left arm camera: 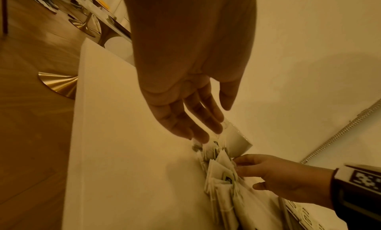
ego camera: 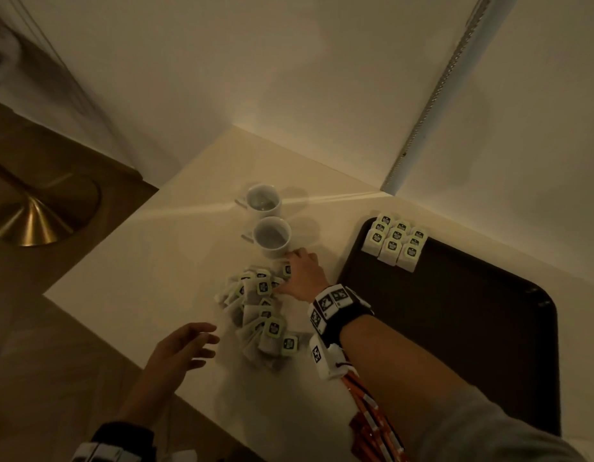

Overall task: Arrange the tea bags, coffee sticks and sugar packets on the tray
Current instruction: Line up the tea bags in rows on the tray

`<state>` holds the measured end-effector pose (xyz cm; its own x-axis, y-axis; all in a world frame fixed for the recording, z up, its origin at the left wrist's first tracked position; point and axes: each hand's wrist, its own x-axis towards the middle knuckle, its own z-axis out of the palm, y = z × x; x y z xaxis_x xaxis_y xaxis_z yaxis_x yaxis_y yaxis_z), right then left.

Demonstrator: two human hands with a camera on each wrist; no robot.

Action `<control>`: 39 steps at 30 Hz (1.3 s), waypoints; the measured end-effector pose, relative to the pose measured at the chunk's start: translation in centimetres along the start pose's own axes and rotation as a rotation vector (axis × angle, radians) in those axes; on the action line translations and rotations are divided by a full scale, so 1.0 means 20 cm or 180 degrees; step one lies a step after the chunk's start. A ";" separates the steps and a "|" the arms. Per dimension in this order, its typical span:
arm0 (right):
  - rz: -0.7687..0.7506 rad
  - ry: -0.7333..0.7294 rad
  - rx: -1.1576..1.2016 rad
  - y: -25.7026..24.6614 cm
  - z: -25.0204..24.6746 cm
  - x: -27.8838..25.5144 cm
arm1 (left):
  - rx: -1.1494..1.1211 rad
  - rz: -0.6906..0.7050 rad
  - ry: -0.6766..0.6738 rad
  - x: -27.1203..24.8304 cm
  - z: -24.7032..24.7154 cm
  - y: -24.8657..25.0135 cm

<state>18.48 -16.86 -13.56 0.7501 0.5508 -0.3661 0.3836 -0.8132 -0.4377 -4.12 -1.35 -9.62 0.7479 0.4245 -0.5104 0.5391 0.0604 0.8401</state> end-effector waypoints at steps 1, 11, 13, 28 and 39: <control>0.0034 0.0026 -0.0125 -0.01 0.01 0.00 | -0.0020 -0.0006 0.0000 -0.01 -0.01 -0.01; -0.0079 -0.0082 0.0074 0.00 0.03 -0.03 | -0.0073 0.0165 -0.0096 -0.03 -0.02 0.07; -0.0089 -0.0033 0.0291 0.03 -0.02 -0.05 | -0.0049 0.0235 -0.0104 0.00 0.01 0.12; -0.1305 -0.0726 0.0083 -0.18 -0.72 -0.29 | -0.0683 -0.0359 -0.2076 0.25 0.40 0.69; -0.0815 0.0136 0.1061 -0.14 -0.84 -0.29 | -0.0895 -0.0134 -0.2316 0.25 0.44 0.67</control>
<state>22.12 -20.92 3.65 0.6777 0.7131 -0.1796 0.3703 -0.5420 -0.7544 10.23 -6.44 -2.54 0.8473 -0.2768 -0.4534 0.5270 0.3312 0.7827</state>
